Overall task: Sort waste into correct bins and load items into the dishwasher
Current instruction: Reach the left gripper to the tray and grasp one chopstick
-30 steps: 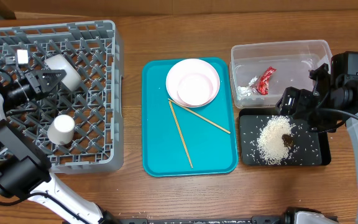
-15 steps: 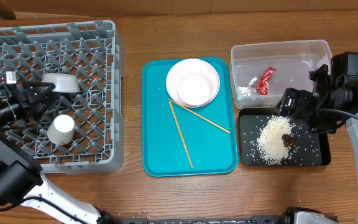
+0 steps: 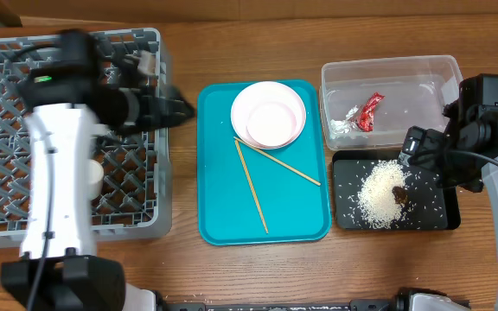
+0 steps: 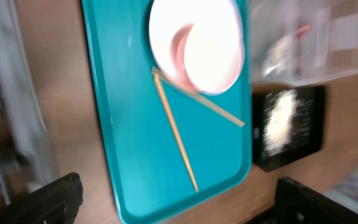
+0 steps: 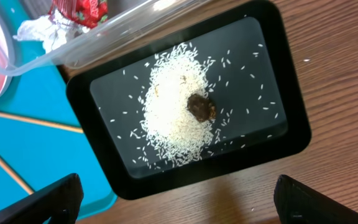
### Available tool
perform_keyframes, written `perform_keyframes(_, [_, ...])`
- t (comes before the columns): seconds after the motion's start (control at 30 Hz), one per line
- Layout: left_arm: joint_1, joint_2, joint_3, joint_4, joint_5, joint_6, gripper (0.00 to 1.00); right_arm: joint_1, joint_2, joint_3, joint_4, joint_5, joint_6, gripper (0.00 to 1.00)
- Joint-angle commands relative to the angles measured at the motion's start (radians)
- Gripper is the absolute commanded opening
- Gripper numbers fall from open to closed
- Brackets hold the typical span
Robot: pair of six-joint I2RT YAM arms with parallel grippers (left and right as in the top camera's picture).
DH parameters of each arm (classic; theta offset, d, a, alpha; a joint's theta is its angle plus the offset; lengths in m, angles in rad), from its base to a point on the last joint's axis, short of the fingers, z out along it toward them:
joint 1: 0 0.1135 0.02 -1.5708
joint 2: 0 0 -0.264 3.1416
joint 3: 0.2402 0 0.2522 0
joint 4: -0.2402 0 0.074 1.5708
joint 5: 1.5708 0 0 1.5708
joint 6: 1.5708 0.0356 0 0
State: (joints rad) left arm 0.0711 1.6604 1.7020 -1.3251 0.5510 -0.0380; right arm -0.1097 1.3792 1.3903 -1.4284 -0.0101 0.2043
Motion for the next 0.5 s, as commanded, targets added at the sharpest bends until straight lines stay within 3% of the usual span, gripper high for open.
perform_keyframes(0.0, [-0.241,0.034,-0.023,0.007,-0.317,-0.401,1.0,0.0,-0.006,0.011,0.004,0.031,0.017,1.0])
perform_keyframes(0.17, [-0.494,0.169,-0.095,0.045,-0.438,-0.613,1.0,0.0,-0.006,0.011,-0.003,0.031,0.018,1.0])
perform_keyframes(0.3, [-0.56,0.27,-0.13,0.093,-0.439,-0.644,1.0,0.0,-0.006,0.011,-0.003,0.018,0.017,1.0])
perform_keyframes(0.47, [-0.585,0.431,-0.13,0.098,-0.427,-0.659,0.93,0.0,-0.006,0.011,-0.003,0.016,0.017,1.0])
